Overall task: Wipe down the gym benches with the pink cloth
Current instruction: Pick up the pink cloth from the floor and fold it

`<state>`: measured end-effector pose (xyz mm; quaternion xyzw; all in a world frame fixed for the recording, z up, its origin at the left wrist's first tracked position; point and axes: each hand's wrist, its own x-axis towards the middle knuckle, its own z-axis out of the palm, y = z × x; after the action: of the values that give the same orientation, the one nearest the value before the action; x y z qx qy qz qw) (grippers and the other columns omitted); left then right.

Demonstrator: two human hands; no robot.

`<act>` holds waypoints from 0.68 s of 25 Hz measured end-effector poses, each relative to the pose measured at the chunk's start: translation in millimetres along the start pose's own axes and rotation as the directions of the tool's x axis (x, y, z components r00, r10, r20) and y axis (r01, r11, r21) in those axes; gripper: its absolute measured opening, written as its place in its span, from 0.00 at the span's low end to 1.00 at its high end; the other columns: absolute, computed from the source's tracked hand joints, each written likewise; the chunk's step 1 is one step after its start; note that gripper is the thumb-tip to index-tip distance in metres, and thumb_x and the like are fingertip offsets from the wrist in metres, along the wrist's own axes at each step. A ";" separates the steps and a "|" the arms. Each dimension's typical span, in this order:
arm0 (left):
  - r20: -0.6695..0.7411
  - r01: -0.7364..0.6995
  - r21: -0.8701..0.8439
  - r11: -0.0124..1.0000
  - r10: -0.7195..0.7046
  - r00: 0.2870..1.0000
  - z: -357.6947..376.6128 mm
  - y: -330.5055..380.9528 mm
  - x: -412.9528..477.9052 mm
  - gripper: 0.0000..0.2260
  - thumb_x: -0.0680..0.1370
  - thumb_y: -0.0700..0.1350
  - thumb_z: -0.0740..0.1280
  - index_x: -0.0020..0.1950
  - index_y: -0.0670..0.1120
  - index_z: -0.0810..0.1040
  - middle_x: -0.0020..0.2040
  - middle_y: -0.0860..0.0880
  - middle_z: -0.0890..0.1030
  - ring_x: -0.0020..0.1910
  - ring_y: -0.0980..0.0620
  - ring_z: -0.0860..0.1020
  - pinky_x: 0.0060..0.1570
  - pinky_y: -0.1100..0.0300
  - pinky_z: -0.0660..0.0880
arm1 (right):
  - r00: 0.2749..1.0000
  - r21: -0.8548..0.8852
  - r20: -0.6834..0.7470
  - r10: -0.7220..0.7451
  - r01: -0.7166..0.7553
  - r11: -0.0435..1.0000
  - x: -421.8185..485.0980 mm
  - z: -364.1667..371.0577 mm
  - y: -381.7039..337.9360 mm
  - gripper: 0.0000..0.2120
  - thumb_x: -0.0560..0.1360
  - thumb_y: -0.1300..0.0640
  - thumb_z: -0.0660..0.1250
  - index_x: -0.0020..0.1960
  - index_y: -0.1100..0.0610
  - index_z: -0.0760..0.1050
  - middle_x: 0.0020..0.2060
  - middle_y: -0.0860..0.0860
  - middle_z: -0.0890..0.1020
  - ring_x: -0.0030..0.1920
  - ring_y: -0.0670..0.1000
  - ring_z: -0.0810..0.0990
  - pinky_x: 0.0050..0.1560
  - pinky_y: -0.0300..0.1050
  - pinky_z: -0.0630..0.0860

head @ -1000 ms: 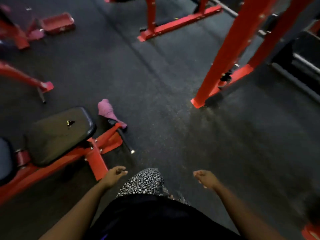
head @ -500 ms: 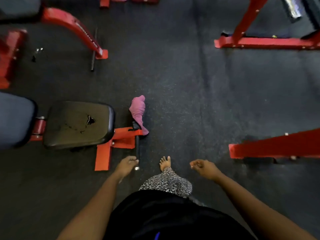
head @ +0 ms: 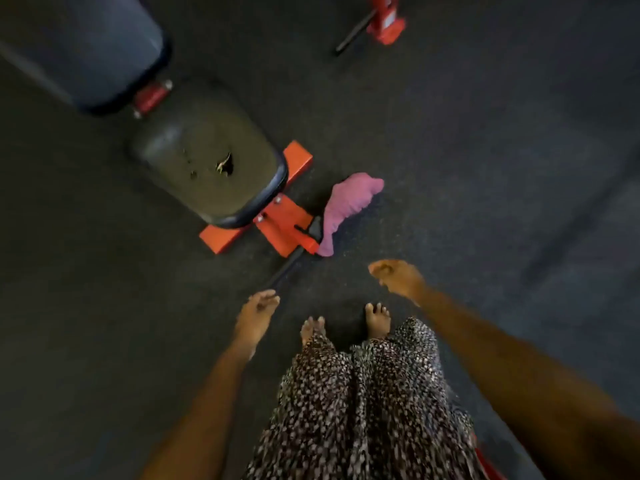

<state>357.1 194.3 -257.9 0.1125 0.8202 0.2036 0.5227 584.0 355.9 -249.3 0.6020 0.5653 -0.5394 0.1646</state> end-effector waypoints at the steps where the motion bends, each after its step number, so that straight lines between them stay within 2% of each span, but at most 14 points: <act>1: -0.029 0.059 -0.032 0.998 -0.060 0.998 8.8 -18.9 13.2 0.11 0.77 0.43 0.65 0.59 0.44 0.76 0.57 0.41 0.80 0.59 0.43 0.77 0.58 0.49 0.71 | 0.999 -0.032 0.043 -0.029 0.030 0.999 35.0 2.2 -6.6 0.14 0.79 0.56 0.59 0.61 0.58 0.77 0.62 0.56 0.77 0.62 0.58 0.75 0.65 0.50 0.69; 3: -0.058 0.138 -0.089 0.986 -0.143 0.988 31.5 -47.5 46.3 0.11 0.77 0.46 0.66 0.58 0.46 0.77 0.56 0.45 0.80 0.59 0.45 0.77 0.61 0.47 0.71 | 0.992 -0.056 0.121 -0.043 0.050 0.997 106.6 16.2 -13.9 0.14 0.79 0.55 0.61 0.62 0.57 0.76 0.64 0.56 0.76 0.63 0.57 0.75 0.68 0.55 0.67; 5: -0.050 0.183 -0.144 0.973 -0.192 0.980 57.8 -72.3 90.4 0.12 0.77 0.49 0.65 0.60 0.48 0.76 0.59 0.46 0.79 0.60 0.46 0.76 0.64 0.45 0.70 | 0.993 0.030 0.120 -0.009 0.005 1.000 174.3 41.3 -14.8 0.16 0.77 0.53 0.63 0.62 0.58 0.75 0.61 0.57 0.78 0.57 0.56 0.76 0.66 0.56 0.70; 7: -0.041 0.208 -0.181 0.961 -0.219 0.975 83.0 -95.6 134.7 0.13 0.78 0.51 0.62 0.62 0.49 0.75 0.61 0.47 0.78 0.61 0.46 0.75 0.65 0.45 0.69 | 0.993 0.142 0.089 0.079 -0.091 0.986 236.9 70.9 -10.7 0.22 0.76 0.49 0.64 0.65 0.62 0.71 0.58 0.59 0.76 0.56 0.58 0.75 0.62 0.55 0.73; 8: -0.048 0.214 -0.193 0.958 -0.227 0.973 94.1 -104.2 153.8 0.13 0.79 0.51 0.62 0.62 0.50 0.75 0.61 0.48 0.77 0.61 0.47 0.75 0.65 0.45 0.69 | 0.986 0.213 0.076 0.149 -0.162 0.963 260.2 82.8 -10.7 0.26 0.76 0.47 0.65 0.67 0.62 0.68 0.61 0.59 0.74 0.58 0.59 0.75 0.60 0.53 0.74; 10: -0.036 0.219 -0.227 0.949 -0.233 0.972 113.4 -118.3 184.3 0.11 0.78 0.52 0.62 0.59 0.54 0.75 0.61 0.49 0.77 0.61 0.48 0.75 0.63 0.47 0.70 | 0.960 0.403 0.142 0.243 -0.280 0.871 303.9 105.8 -13.8 0.30 0.76 0.46 0.65 0.70 0.63 0.63 0.65 0.58 0.71 0.64 0.60 0.72 0.56 0.49 0.73; 12: -0.019 0.234 -0.224 0.946 -0.244 0.970 127.6 -132.2 207.7 0.10 0.78 0.52 0.63 0.58 0.56 0.74 0.60 0.51 0.76 0.60 0.49 0.74 0.59 0.51 0.72 | 0.945 0.559 0.161 0.284 -0.325 0.763 334.6 123.6 -24.9 0.28 0.78 0.48 0.62 0.70 0.64 0.62 0.62 0.56 0.72 0.65 0.59 0.71 0.55 0.47 0.73; 13: -0.010 0.236 -0.217 0.947 -0.244 0.970 132.6 -135.5 214.8 0.10 0.78 0.52 0.63 0.58 0.56 0.74 0.60 0.52 0.76 0.60 0.50 0.74 0.57 0.52 0.72 | 0.936 0.571 0.100 0.336 -0.331 0.751 349.1 131.6 -26.3 0.28 0.78 0.46 0.61 0.70 0.64 0.62 0.62 0.56 0.72 0.65 0.59 0.72 0.56 0.47 0.72; 15: -0.021 0.220 -0.215 0.951 -0.230 0.973 136.7 -134.0 219.0 0.09 0.78 0.50 0.63 0.57 0.55 0.75 0.58 0.53 0.76 0.59 0.51 0.74 0.56 0.55 0.72 | 0.926 0.452 -0.107 0.363 -0.280 0.847 358.6 139.8 -19.9 0.29 0.78 0.43 0.59 0.69 0.64 0.64 0.65 0.60 0.73 0.64 0.60 0.73 0.56 0.48 0.72; 17: -0.027 0.211 -0.219 0.953 -0.222 0.975 134.8 -126.2 209.5 0.09 0.78 0.48 0.63 0.58 0.53 0.75 0.57 0.53 0.77 0.58 0.52 0.75 0.55 0.58 0.71 | 0.909 0.377 -0.197 0.367 -0.275 0.884 339.5 137.3 -5.1 0.25 0.79 0.46 0.58 0.65 0.65 0.68 0.62 0.62 0.75 0.62 0.61 0.74 0.56 0.49 0.72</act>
<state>392.6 194.2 -534.9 -0.0403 0.8140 0.2355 0.5295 441.1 417.3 -580.8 0.7732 0.3716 -0.5092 0.0692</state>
